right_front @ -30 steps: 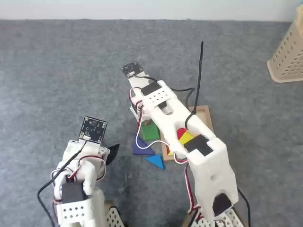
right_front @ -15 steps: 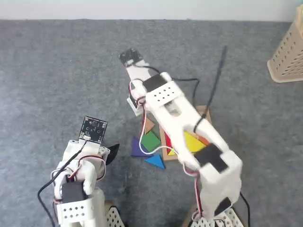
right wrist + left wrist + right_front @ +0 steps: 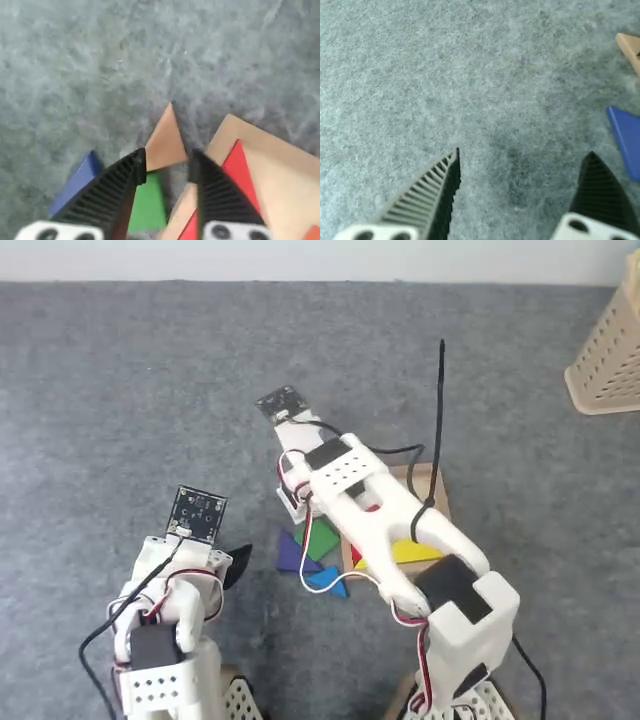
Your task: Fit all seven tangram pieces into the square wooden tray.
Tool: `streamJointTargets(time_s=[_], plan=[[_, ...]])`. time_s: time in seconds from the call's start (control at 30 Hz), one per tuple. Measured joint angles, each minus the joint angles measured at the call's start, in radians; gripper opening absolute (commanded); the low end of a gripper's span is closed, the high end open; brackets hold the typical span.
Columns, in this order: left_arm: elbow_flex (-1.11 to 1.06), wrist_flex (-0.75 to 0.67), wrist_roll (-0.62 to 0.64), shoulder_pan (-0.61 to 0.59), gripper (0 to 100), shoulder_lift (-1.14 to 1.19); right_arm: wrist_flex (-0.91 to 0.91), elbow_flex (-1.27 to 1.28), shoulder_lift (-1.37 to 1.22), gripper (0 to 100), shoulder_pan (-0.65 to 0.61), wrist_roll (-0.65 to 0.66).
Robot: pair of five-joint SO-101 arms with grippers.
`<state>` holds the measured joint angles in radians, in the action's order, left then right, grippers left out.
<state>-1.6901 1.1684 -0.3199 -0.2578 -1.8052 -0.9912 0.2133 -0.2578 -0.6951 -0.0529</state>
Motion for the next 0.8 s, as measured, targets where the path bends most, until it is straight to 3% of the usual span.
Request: streamJointTargets(time_s=[0.53, 0.8], plan=[[0.000, 0.000, 0.000, 0.000, 35, 0.000, 0.025, -0.052, -0.130, 16.5, -0.006, -0.037], [0.000, 0.000, 0.000, 0.000, 35, 0.000, 0.008, -0.080, -0.149, 1.3, 0.005, -0.037]])
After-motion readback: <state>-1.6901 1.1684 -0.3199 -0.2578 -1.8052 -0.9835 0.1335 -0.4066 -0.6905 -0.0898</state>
